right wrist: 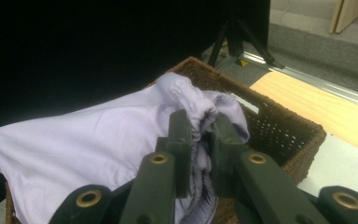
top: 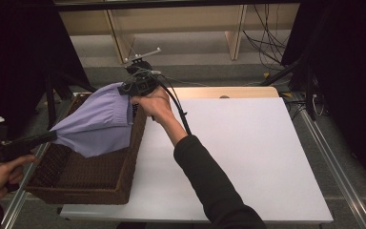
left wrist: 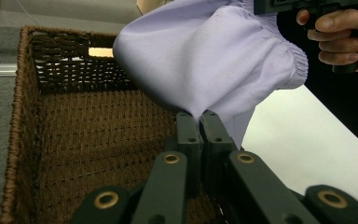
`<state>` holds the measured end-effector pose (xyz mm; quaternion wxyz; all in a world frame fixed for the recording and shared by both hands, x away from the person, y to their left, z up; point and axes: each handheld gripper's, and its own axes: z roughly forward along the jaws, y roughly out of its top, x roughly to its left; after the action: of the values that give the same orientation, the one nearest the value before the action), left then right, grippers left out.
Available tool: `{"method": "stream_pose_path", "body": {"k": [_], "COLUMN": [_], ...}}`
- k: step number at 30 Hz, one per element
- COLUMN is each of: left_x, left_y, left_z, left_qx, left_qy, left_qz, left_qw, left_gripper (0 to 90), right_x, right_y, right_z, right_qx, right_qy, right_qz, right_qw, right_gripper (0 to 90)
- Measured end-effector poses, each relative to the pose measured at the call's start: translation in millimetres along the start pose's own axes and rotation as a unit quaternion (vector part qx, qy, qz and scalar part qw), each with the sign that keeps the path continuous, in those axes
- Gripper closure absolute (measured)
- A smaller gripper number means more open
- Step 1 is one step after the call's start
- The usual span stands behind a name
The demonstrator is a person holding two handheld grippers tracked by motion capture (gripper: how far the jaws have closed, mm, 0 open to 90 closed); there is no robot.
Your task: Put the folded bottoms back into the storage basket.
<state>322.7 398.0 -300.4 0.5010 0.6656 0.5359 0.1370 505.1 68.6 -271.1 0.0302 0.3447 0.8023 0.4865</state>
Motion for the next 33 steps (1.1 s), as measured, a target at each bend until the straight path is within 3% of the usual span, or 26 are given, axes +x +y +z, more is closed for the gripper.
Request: {"method": "stream_pose_path", "body": {"k": [33], "left_x": [13.2], "left_y": [-5.8], "left_z": [3.7], "left_qx": [0.025], "left_qy": [0.027], "left_qz": [-0.007], "left_qw": [0.9993], "left_gripper": [88.0], "right_x": [3.7], "right_y": [-4.7], "right_z": [24.7], "right_qx": [0.011], "right_qy": [-0.008], "right_qz": [-0.001], "right_qw": [0.9999], "right_gripper": [81.4]}}
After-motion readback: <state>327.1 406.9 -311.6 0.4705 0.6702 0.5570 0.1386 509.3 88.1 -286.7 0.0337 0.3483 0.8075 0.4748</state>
